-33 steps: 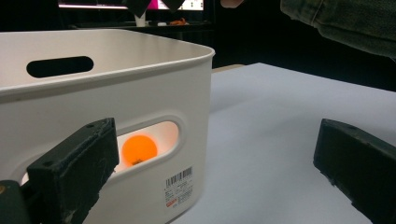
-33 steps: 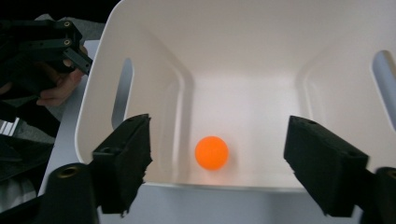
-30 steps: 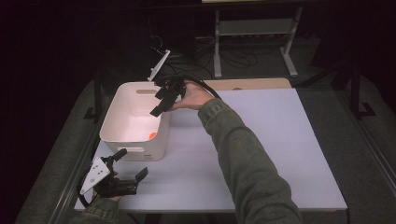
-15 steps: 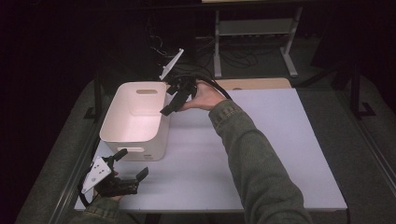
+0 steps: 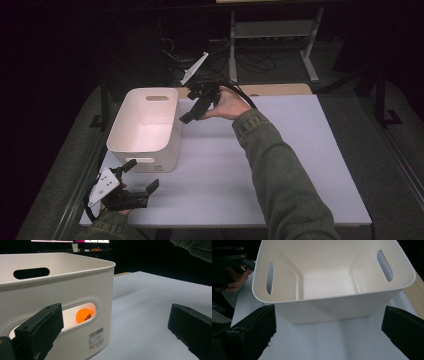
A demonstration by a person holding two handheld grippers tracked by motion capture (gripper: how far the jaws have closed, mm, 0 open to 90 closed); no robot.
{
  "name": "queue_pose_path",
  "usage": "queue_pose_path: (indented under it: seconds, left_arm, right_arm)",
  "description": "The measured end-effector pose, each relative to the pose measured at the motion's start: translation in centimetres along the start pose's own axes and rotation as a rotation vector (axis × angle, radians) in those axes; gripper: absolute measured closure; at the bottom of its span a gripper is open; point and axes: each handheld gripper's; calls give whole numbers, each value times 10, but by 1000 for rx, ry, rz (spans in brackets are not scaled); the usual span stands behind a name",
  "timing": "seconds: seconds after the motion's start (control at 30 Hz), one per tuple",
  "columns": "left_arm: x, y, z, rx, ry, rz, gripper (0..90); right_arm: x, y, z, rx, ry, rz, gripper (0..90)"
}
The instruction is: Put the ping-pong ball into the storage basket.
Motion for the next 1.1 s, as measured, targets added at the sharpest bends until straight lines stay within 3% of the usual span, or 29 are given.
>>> queue_pose_path:
  seconds: [1.1]
  left_arm:
    - [2,-1,0,3,4,-14,0]
  right_arm:
    - [-52,-50,2,54,-95,76,0]
Point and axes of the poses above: each handheld gripper's, and its own axes: x roughly forward along the jaws, y roughly out of its top, z roughly to its right, and after that the axes turned 7 degrees about -y, right-handed
